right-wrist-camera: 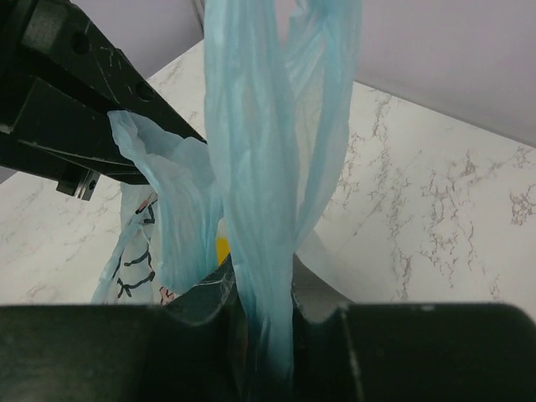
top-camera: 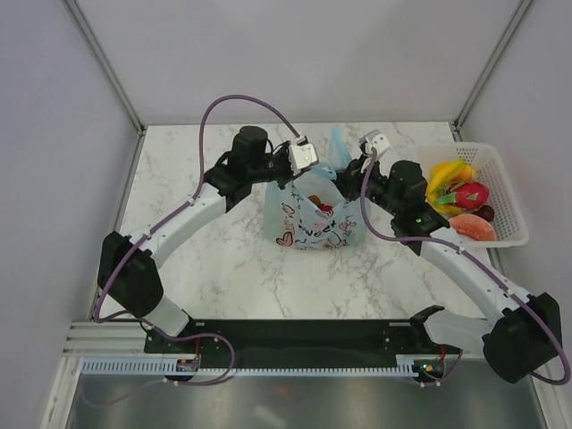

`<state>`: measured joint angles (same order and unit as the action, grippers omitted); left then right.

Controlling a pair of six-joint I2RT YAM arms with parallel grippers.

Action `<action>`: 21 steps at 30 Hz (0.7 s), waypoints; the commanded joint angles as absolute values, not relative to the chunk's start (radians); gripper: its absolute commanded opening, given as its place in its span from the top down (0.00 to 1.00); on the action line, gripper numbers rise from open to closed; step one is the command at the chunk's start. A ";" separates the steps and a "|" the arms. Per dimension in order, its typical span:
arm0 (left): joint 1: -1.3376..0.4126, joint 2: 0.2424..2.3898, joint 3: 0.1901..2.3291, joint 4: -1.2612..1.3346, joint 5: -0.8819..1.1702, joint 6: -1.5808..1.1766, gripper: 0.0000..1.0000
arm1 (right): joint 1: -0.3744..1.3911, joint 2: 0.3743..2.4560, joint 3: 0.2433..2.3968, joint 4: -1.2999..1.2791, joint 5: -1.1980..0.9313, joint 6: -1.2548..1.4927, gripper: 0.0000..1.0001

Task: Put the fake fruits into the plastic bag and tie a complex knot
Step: Adjust the plastic bag at the center of the board.

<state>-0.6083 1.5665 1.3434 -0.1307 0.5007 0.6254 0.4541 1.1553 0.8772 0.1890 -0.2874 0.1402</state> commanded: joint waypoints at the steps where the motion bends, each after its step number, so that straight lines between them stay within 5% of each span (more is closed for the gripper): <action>1: -0.612 1.569 1.388 -0.140 0.495 0.601 0.98 | 0.453 1.117 0.871 0.181 -0.285 0.095 0.75; 21: -0.612 1.569 1.382 -0.169 0.551 0.643 0.98 | 0.453 1.112 0.854 0.112 -0.393 -0.015 0.47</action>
